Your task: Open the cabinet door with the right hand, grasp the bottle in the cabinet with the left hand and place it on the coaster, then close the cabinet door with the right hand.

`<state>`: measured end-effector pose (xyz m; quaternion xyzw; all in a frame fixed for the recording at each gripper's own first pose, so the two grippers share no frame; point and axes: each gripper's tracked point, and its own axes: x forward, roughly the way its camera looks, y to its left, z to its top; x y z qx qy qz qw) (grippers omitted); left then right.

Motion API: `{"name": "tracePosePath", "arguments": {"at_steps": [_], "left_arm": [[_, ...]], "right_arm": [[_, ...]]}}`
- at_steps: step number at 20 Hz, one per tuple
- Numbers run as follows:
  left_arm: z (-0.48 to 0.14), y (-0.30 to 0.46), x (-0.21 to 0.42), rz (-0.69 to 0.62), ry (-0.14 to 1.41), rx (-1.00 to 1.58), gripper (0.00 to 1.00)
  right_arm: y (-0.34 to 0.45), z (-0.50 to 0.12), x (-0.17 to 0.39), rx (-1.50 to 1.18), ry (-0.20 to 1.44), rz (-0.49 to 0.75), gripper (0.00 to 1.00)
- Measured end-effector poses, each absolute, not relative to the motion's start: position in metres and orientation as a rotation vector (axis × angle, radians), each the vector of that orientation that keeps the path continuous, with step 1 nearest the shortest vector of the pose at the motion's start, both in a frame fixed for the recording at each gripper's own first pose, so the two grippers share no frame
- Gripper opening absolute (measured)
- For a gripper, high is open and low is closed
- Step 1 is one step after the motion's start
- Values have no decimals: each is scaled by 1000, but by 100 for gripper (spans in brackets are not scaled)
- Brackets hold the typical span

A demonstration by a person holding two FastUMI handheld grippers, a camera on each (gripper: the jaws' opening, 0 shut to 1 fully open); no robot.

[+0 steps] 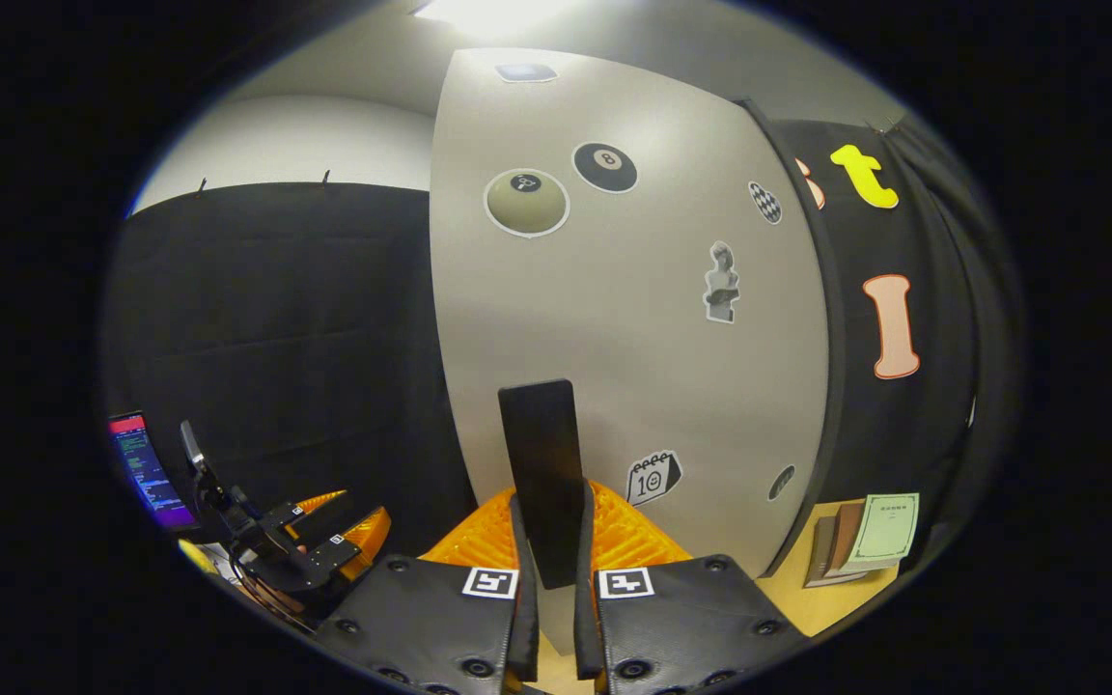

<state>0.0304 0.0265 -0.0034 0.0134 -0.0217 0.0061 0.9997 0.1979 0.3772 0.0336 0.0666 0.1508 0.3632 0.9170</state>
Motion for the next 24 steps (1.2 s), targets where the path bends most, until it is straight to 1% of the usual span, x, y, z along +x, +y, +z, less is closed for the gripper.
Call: {"name": "tracePosePath", "arguments": {"at_steps": [6,7,8,11,15,17,18,19,24], "left_arm": [[2,-22,33,-60,-57,12,80],[3,-29,31,-71,-59,8,80],[3,-38,30,-81,-60,7,80],[1,-56,27,-105,-56,11,80],[1,-71,18,-117,-48,2,80],[1,-76,13,-116,-48,2,80],[1,-77,11,-115,-47,2,80],[1,-79,9,-114,-46,2,80],[4,-92,-1,-115,-48,9,80]], "right_arm": [[365,33,200,110,306,702,16],[362,33,201,97,302,692,14],[360,33,201,95,304,680,16],[357,34,203,94,302,653,16],[350,34,207,96,304,622,14],[347,33,208,92,305,606,16],[345,33,209,88,303,596,14],[343,33,211,84,302,585,16],[332,31,219,78,292,513,15]]}}
